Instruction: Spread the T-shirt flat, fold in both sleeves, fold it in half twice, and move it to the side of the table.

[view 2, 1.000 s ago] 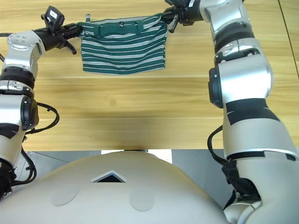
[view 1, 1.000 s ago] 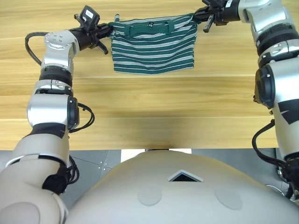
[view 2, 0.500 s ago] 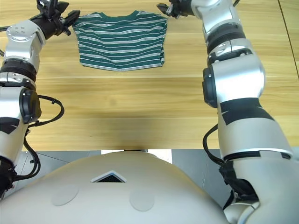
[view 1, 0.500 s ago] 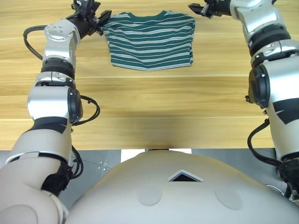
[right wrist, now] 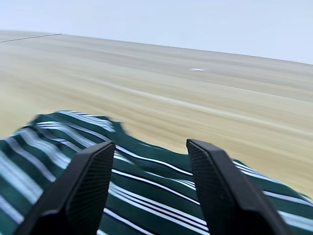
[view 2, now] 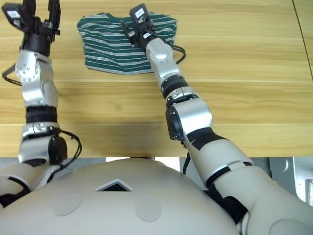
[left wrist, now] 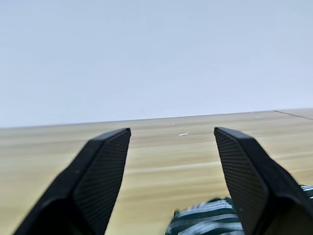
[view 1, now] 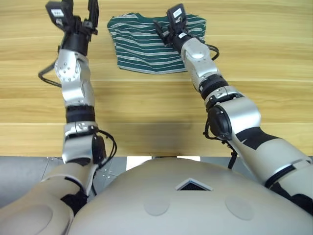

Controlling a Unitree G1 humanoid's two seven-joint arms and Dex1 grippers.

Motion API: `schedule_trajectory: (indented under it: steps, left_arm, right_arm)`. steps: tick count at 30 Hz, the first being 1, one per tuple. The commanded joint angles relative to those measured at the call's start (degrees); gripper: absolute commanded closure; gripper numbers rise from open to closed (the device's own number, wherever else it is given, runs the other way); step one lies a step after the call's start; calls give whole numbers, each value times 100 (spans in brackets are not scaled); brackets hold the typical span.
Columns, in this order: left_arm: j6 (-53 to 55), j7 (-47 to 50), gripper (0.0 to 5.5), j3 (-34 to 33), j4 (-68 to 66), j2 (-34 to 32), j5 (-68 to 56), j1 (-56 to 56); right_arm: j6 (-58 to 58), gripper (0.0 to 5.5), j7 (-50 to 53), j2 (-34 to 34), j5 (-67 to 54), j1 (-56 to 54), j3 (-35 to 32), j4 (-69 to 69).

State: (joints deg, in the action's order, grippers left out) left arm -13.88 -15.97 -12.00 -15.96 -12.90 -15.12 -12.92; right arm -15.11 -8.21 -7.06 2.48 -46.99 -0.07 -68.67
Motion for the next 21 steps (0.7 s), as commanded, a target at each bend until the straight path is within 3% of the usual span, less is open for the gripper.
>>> schedule_trajectory:
  steps: [1,6,10,14,17,21]
  left_arm:
    - [560,312,246,-19,1000,318,-225,716]
    - [782,514,246,41,1833,585,-217,1303]
    - [885,549,246,27,1964,597,-193,1308]
    - [902,603,246,-26,1962,592,-145,1282]
    - [918,650,246,-138,2073,512,-182,1208]
    - [1017,707,246,-308,2464,428,-231,1190]
  right_arm:
    - [334,278,713,-1025,458,387,514,-220]
    - [832,278,899,-1314,1163,891,1349,-751]
    - [838,278,262,-1192,1698,1292,2056,-908]
    - [381,278,-587,-933,1712,1488,2362,-787]
    - [-372,278,-1536,-406,1643,1761,2624,-370]
    - [-1111,278,-2921,1079,1538,2646,2926,1011]
